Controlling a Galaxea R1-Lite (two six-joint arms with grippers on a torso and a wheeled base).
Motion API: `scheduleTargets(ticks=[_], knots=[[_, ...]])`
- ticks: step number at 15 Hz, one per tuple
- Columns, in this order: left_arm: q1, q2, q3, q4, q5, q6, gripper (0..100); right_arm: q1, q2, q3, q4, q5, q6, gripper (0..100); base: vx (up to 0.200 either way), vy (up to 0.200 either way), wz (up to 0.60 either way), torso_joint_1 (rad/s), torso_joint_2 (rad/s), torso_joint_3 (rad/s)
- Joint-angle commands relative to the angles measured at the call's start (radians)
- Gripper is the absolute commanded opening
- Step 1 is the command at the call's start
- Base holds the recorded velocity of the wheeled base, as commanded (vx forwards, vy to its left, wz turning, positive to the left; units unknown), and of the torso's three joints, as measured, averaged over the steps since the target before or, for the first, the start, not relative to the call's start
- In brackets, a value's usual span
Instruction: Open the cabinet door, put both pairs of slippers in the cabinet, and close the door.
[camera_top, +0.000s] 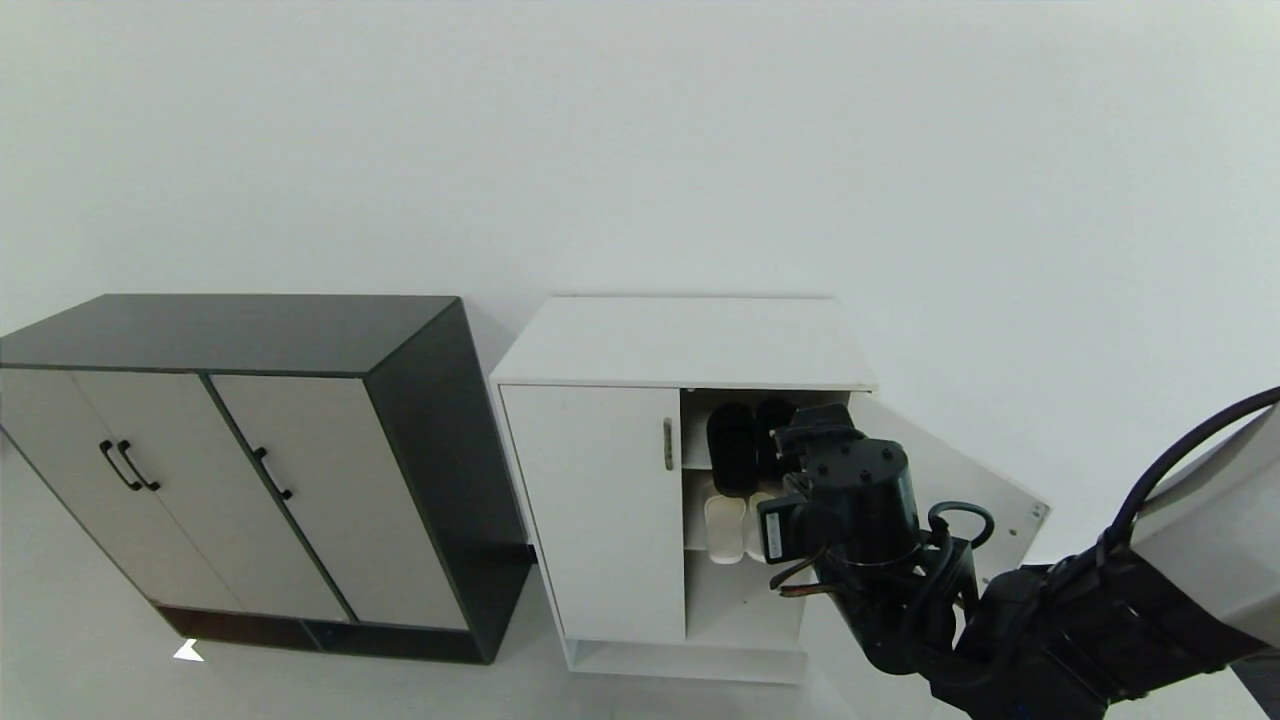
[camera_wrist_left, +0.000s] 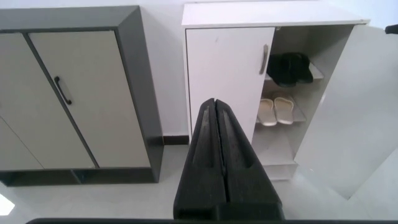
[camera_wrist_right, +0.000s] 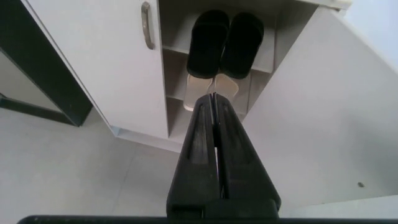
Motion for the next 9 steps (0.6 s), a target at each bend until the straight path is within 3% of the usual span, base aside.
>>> scheduleTargets(ticks=[1,6,8,9], knots=[[0.0,0.0,0.0,0.0,0.0,0.001,0,0.0,0.006,0.003,-0.002,0.0,-0.003,0,0.0,0.0,0.0,0.188,-0.39,-0.217],[0.0,0.0,0.0,0.0,0.0,0.001,0,0.0,0.025,0.011,-0.046,0.009,-0.011,0,0.0,0.0,0.0,0.169,-0.36,-0.192],[0.0,0.0,0.0,0.0,0.0,0.001,0,0.0,0.025,0.017,-0.059,0.014,-0.016,0,0.0,0.0,0.0,0.016,-0.04,-0.021],[0.0,0.0,0.0,0.0,0.0,0.001,0,0.0,0.025,0.021,-0.06,0.014,-0.017,0,0.0,0.0,-0.6,0.017,-0.02,-0.017]])
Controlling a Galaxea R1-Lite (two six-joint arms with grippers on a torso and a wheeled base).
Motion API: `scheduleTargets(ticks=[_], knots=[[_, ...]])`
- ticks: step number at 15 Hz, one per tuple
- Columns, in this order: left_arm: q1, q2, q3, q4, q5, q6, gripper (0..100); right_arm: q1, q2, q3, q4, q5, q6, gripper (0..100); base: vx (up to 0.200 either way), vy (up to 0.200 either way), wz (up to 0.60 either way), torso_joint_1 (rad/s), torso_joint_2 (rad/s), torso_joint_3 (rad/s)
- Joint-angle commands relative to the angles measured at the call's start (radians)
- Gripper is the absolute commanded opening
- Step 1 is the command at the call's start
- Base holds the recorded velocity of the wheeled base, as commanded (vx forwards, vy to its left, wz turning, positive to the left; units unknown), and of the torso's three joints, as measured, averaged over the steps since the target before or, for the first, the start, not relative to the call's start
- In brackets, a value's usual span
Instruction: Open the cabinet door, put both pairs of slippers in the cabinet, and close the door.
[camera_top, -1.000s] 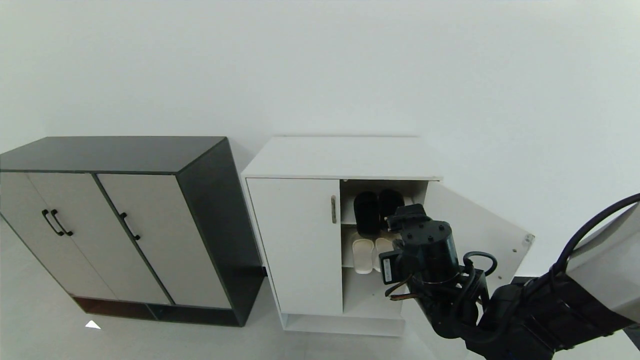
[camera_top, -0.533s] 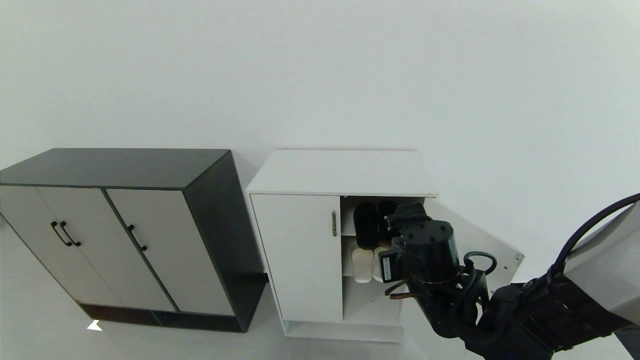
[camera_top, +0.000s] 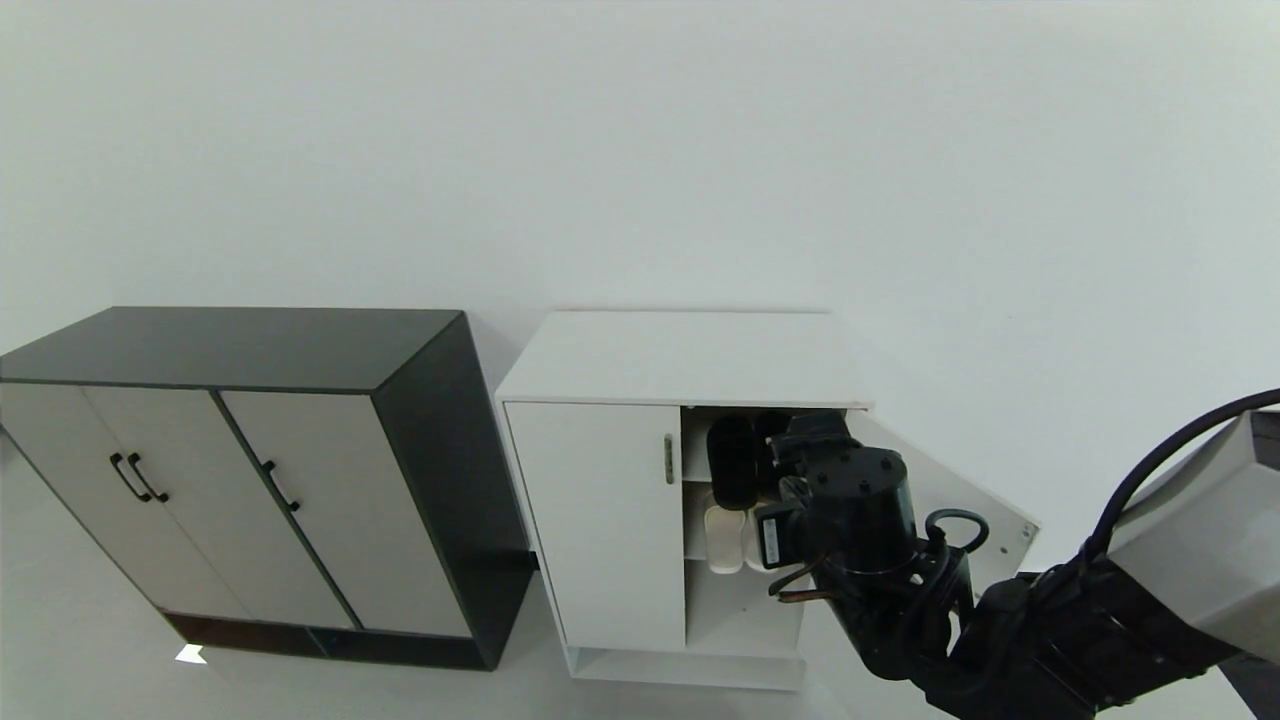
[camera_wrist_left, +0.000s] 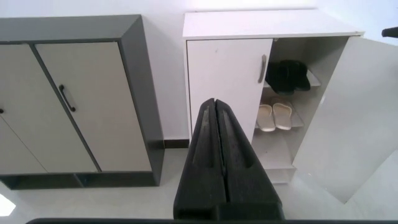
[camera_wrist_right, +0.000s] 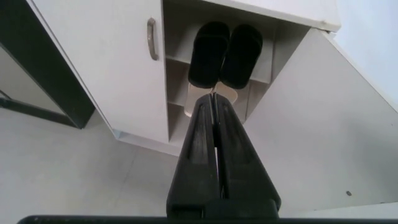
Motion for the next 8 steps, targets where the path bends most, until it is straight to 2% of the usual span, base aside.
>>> scheduleTargets(ticks=[1,2,8], knots=[[0.0,0.0,0.0,0.0,0.0,0.0,0,0.0,0.003,0.003,-0.001,0.001,-0.001,0,0.0,0.0,-0.6,0.002,0.0,-0.002],[0.0,0.0,0.0,0.0,0.0,0.0,0,0.0,0.003,0.005,-0.001,0.001,-0.001,0,0.0,0.0,-0.6,0.012,0.0,-0.002],[0.001,0.0,0.0,0.0,0.0,0.0,0,-0.018,0.026,0.014,-0.067,0.001,-0.032,0,0.0,0.0,0.0,0.0,0.0,0.0]])
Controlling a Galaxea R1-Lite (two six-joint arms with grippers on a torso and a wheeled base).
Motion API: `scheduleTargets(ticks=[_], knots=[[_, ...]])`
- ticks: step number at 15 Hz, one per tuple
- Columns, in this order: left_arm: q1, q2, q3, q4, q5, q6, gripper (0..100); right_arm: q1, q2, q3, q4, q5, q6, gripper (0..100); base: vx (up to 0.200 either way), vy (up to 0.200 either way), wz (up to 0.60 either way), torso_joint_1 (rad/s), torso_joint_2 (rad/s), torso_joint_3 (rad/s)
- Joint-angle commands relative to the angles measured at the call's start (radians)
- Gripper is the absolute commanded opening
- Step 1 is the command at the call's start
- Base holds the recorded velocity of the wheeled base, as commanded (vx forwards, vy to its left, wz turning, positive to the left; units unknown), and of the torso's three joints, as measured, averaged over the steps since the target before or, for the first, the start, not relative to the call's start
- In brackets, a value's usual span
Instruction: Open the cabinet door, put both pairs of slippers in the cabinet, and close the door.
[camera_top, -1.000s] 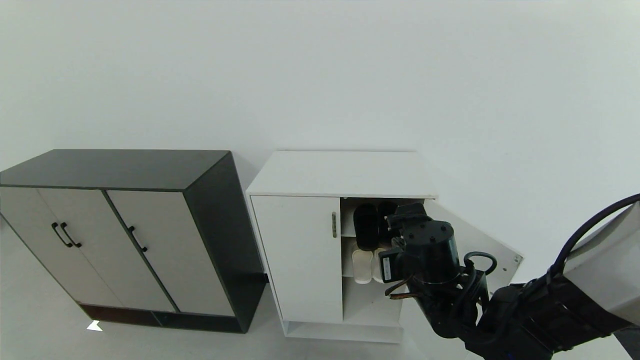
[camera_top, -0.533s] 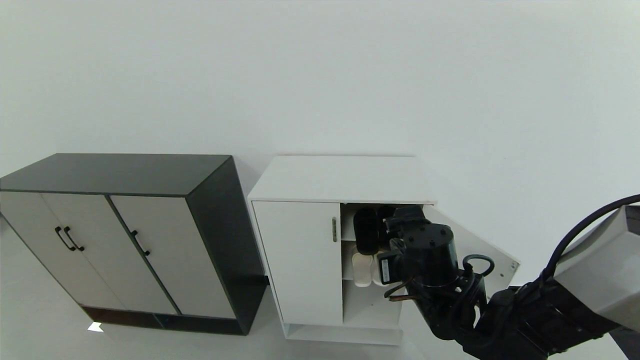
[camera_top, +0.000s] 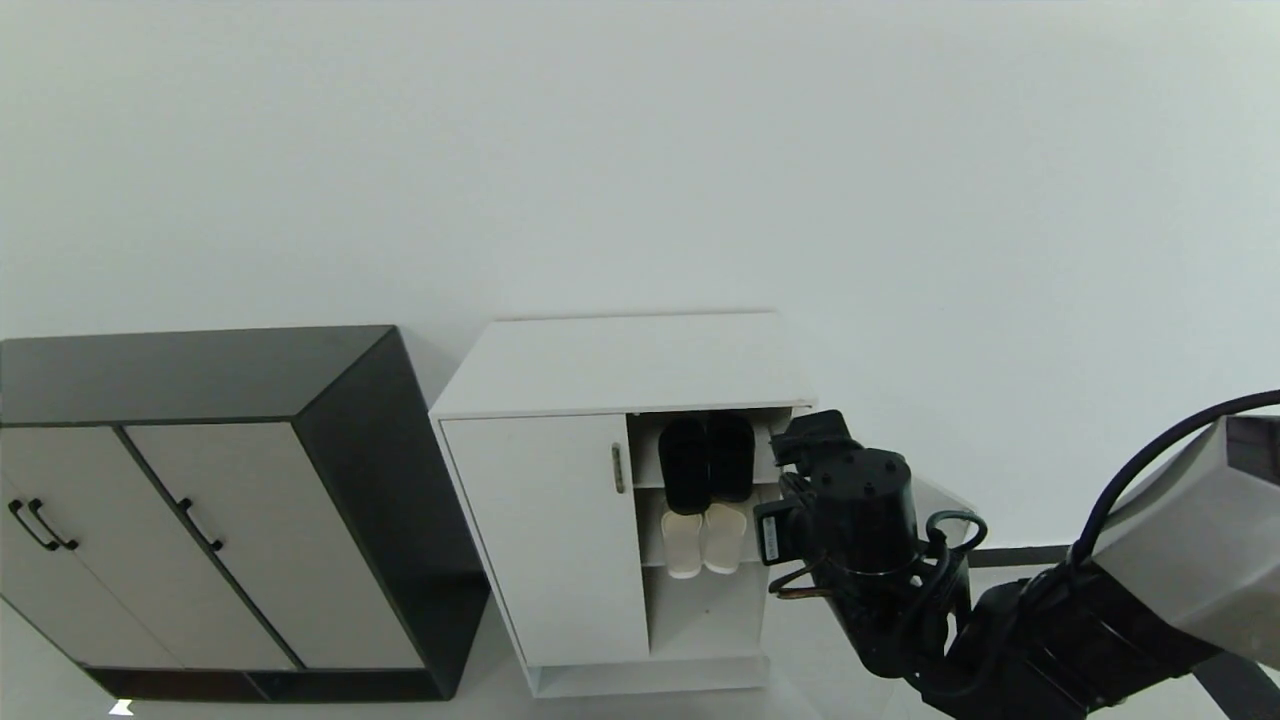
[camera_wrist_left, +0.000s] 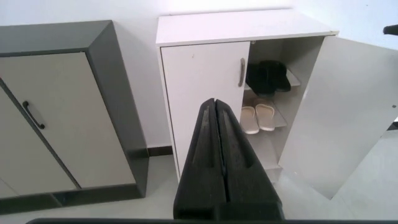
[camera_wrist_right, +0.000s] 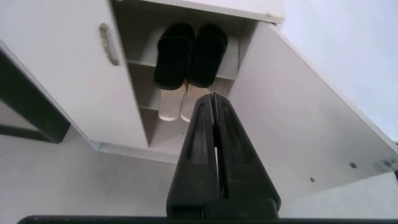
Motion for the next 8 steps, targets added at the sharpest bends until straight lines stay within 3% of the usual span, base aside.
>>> scheduleTargets(ticks=[1,6,8], knots=[[0.0,0.0,0.0,-0.001,0.0,0.0,0,-0.009,0.01,0.009,-0.01,0.002,-0.005,0,0.0,0.0,0.0,0.0,0.0,0.0],[0.001,0.0,0.0,-0.001,0.0,0.0,0,-0.009,0.015,0.023,-0.032,0.0,-0.017,0,0.0,0.0,0.0,0.0,0.0,0.0],[0.0,0.0,0.0,-0.001,0.0,0.0,0,-0.009,0.015,0.024,-0.032,0.002,-0.019,0,0.0,0.0,-0.6,0.01,0.0,0.007]])
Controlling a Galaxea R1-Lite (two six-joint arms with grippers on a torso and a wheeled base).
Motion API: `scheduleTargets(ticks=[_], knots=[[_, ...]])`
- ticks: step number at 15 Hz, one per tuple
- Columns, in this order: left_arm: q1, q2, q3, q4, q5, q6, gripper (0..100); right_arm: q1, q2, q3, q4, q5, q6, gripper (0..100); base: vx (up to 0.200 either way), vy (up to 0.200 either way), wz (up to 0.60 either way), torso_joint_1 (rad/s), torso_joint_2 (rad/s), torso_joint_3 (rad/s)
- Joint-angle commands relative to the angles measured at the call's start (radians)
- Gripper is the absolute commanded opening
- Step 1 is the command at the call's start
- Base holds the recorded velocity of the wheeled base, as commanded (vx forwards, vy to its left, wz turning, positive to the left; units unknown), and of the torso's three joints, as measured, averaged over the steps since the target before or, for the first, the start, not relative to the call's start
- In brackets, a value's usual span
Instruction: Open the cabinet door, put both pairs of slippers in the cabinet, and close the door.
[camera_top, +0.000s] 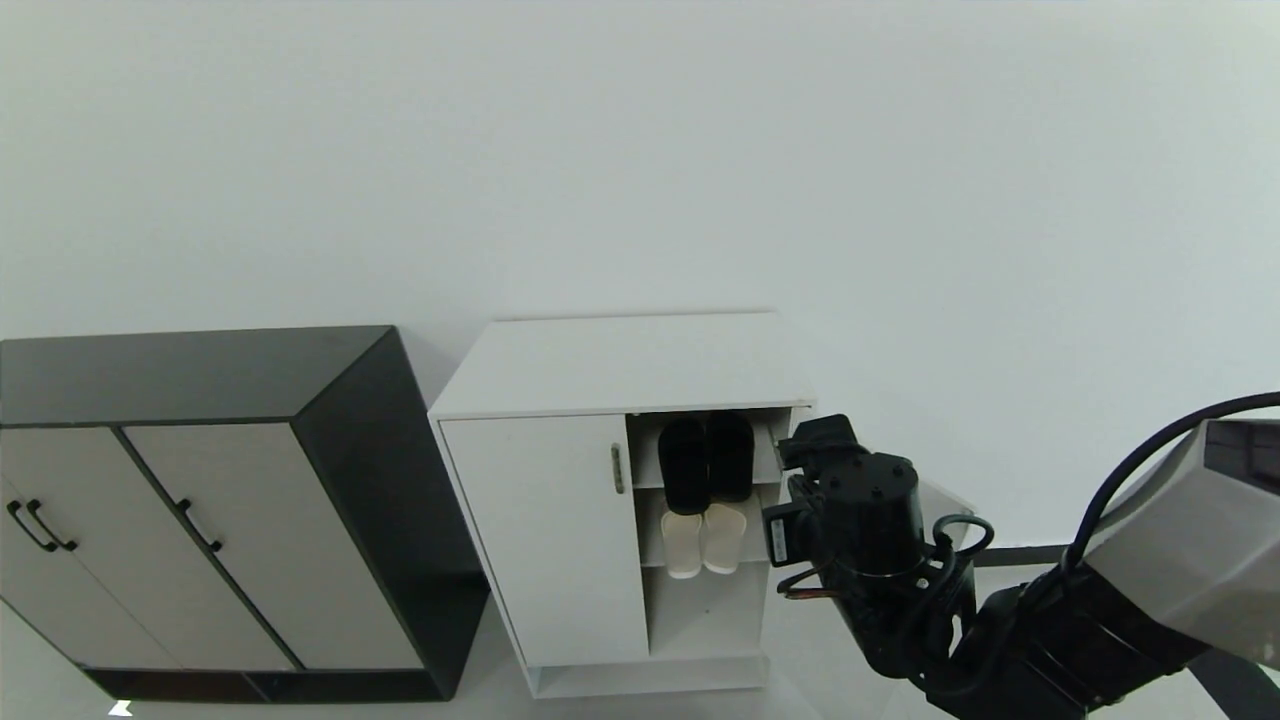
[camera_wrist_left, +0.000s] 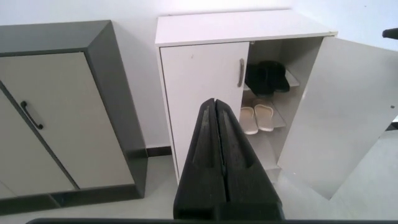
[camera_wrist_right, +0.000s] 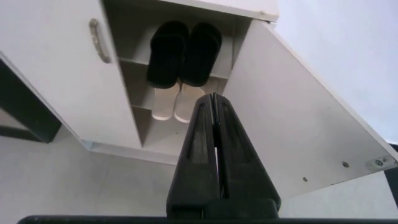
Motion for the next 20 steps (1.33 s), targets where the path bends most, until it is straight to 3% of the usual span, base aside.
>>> scheduleTargets(ticks=[1,5,10,13,14,16,20], knots=[[0.0,0.0,0.0,0.0,0.0,0.0,0,0.002,0.003,0.001,0.0,0.0,0.0,0,0.0,0.0,-0.6,0.012,0.0,0.007],[0.0,0.0,0.0,0.0,0.0,0.0,0,0.0,0.003,0.004,0.0,0.0,-0.009,0,0.0,0.0,-0.6,0.003,0.0,0.005],[0.0,0.0,0.0,0.0,-0.001,0.003,0,-0.067,0.022,-0.027,-0.071,0.052,-0.04,0,0.0,0.0,0.0,0.0,0.0,0.0],[0.0,0.0,0.0,0.0,-0.001,0.003,0,-0.147,0.022,-0.117,0.026,0.1,0.029,0,0.0,0.0,0.0,0.0,0.0,0.0],[0.0,0.0,0.0,0.0,-0.001,0.003,0,-0.176,0.012,-0.163,0.107,0.184,0.12,0,0.0,0.0,0.0,0.0,0.0,0.0],[0.0,0.0,0.0,0.0,-0.001,0.003,0,-0.208,0.006,-0.241,0.235,0.243,0.19,0,-0.2,0.0,0.0,0.007,0.0,0.0],[0.0,0.0,0.0,0.0,-0.001,0.005,0,-0.239,0.035,-0.314,0.285,0.282,0.224,0,-0.15,0.0,0.0,0.001,0.0,0.003]])
